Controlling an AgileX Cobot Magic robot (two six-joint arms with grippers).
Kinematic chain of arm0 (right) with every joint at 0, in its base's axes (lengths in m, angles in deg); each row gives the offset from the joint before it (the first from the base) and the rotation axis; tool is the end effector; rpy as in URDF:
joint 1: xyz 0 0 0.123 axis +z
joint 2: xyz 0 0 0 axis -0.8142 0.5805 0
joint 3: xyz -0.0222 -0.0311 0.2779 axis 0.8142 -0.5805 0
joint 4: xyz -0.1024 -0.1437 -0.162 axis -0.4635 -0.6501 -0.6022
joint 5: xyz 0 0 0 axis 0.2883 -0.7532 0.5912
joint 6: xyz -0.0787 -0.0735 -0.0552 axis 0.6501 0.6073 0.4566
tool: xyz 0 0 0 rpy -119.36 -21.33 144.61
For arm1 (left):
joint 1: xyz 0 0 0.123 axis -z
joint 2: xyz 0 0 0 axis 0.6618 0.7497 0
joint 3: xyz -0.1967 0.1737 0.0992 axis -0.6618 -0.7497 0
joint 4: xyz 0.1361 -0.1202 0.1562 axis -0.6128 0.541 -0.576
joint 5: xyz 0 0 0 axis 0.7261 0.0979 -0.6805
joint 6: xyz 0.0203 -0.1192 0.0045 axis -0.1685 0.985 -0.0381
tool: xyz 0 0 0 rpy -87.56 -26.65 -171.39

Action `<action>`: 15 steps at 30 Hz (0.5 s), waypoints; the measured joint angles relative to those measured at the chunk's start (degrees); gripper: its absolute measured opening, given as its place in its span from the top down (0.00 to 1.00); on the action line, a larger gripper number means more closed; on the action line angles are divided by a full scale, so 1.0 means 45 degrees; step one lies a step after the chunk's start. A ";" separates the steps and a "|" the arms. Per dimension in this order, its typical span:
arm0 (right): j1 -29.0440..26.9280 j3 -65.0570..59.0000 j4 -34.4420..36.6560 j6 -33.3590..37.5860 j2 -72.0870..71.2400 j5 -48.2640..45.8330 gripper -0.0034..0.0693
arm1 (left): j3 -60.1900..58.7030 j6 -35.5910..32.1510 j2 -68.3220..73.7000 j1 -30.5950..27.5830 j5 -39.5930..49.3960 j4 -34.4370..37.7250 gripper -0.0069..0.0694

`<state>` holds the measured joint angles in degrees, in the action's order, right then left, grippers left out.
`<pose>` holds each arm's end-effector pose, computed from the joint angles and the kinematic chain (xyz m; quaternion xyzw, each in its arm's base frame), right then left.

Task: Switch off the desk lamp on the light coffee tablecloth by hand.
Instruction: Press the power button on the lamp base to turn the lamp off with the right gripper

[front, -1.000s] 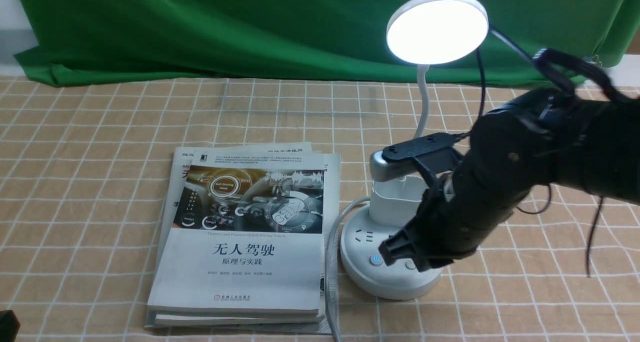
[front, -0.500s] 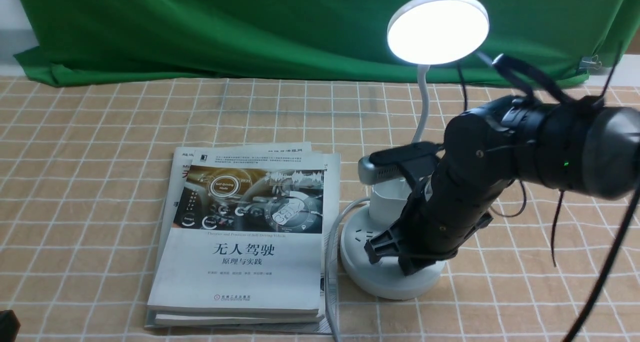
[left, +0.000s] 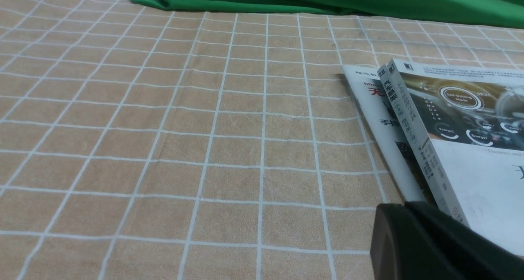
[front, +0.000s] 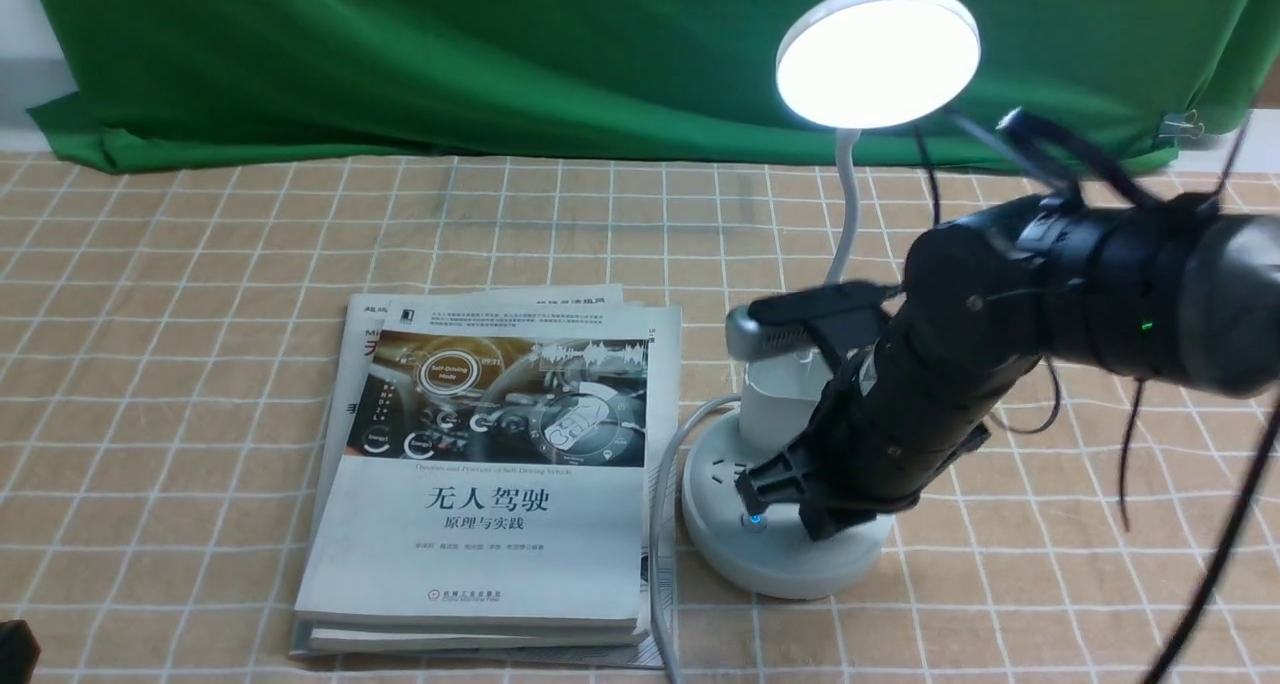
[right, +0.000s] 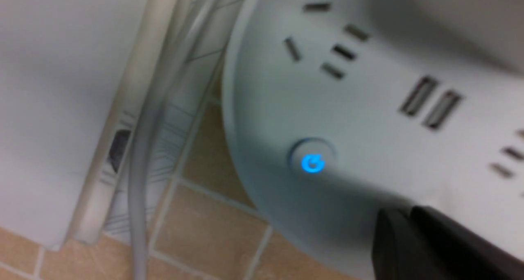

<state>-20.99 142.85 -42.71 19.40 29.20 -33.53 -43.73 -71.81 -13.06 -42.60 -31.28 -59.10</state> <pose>0.2870 0.1995 0.1701 -0.2208 0.9677 0.0719 0.0978 0.0756 0.0033 0.1746 -0.0078 0.7828 0.0156 0.6220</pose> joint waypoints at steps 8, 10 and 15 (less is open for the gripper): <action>-0.0123 0.0000 -0.0102 0.0021 0.0299 0.0163 0.89 | 0.0000 0.0000 0.0000 0.0000 0.0000 0.0000 0.90; -0.0124 0.0048 -0.0206 0.0065 0.0578 0.0117 0.89 | 0.0000 0.0000 0.0000 0.0000 0.0000 0.0000 0.90; -0.0124 0.0142 -0.0237 0.0183 0.0687 0.0060 0.89 | 0.0000 0.0000 0.0000 0.0000 0.0000 0.0000 0.90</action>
<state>-21.55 143.49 -43.77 20.22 32.30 -33.26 -43.73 -71.81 -13.06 -42.60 -31.28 -59.10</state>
